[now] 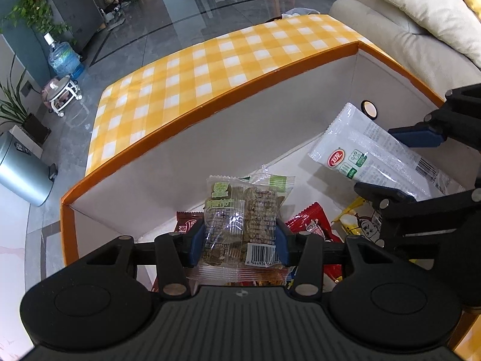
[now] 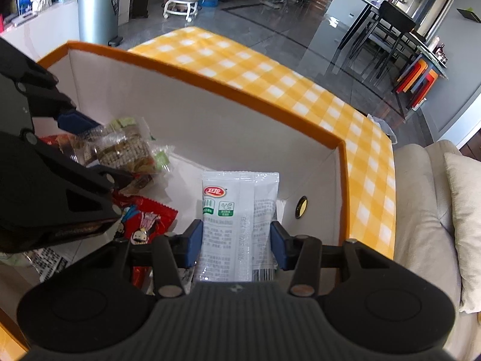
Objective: Organize snacks
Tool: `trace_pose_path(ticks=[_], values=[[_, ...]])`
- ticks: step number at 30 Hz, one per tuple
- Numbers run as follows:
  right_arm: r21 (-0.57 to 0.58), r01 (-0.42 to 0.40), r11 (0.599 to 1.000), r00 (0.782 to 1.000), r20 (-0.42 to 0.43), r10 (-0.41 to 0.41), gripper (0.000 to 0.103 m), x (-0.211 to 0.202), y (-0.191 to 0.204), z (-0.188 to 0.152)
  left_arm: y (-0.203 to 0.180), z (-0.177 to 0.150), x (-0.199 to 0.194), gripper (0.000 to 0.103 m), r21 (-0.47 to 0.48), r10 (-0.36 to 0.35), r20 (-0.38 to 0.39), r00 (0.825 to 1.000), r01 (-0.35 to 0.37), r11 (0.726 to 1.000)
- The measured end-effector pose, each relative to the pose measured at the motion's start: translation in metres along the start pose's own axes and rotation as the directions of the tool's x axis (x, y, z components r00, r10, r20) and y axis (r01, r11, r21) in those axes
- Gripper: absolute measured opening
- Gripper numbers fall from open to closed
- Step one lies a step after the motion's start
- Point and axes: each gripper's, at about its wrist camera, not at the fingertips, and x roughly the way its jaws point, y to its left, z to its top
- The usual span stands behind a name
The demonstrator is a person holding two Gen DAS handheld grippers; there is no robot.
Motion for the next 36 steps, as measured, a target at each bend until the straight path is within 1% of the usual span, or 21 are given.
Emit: trace_pose_path(ticks=[5, 8, 10, 11, 12, 15, 19, 22, 25, 30, 32, 36], values=[[0.01, -0.003, 1.0, 1.0, -0.011, 0.004, 0.048, -0.001, -0.001, -0.002, -0.001, -0.003, -0.001, 0.059, 0.003, -0.006, 0.007, 1.0, 0.006, 1.0], [-0.004, 0.011, 1.0, 1.0, -0.001, -0.011, 0.055, -0.004, 0.0, -0.003, -0.003, -0.005, -0.005, 0.063, 0.027, 0.006, 0.015, 1.0, -0.006, 1.0], [-0.016, 0.0, 1.0, 1.0, 0.0, 0.0, 0.062, -0.006, 0.0, -0.002, -0.003, -0.005, -0.009, 0.07, 0.054, 0.018, 0.019, 1.0, -0.019, 0.998], [-0.022, -0.008, 1.0, 1.0, 0.001, 0.008, 0.067, -0.008, -0.001, -0.002, -0.004, -0.005, -0.011, 0.072, 0.069, 0.027, 0.022, 0.999, -0.028, 0.997], [-0.031, -0.015, 0.999, 1.0, 0.002, 0.015, 0.069, -0.01, 0.0, -0.002, -0.005, -0.005, -0.015, 0.075, 0.084, 0.033, 0.027, 0.999, -0.035, 0.996], [-0.053, -0.034, 0.998, 0.999, 0.015, 0.035, 0.075, -0.02, -0.001, -0.002, -0.003, -0.008, -0.026, 0.075, 0.101, 0.03, 0.05, 0.998, -0.035, 0.994], [-0.016, -0.047, 0.999, 0.998, 0.046, 0.048, 0.077, -0.036, -0.007, -0.001, 0.003, -0.012, -0.046, 0.076, 0.079, 0.029, 0.089, 0.996, -0.036, 0.996], [0.042, -0.043, 0.998, 0.996, 0.086, 0.04, 0.078, -0.052, -0.011, -0.004, 0.007, -0.017, -0.067, 0.076, 0.055, 0.045, 0.14, 0.989, -0.053, 0.997], [0.103, -0.027, 0.994, 0.991, 0.131, 0.013, 0.079, -0.07, -0.014, -0.01, 0.008, -0.024, -0.088, 0.076, 0.035, 0.075, 0.182, 0.98, -0.083, 0.996], [0.209, -0.012, 0.978, 0.979, 0.202, -0.031, 0.081, -0.109, -0.013, -0.022, 0.011, -0.039, -0.122, 0.077, 0.003, 0.123, 0.253, 0.96, -0.128, 0.992], [0.25, -0.01, 0.968, 0.972, 0.231, -0.049, 0.084, -0.125, -0.011, -0.029, 0.013, -0.045, -0.135, 0.077, -0.02, 0.13, 0.278, 0.952, -0.13, 0.991], [0.305, -0.006, 0.952, 0.956, 0.282, -0.084, 0.087, -0.157, -0.004, -0.045, 0.015, -0.061, -0.164, 0.077, -0.072, 0.124, 0.332, 0.935, -0.105, 0.992]])
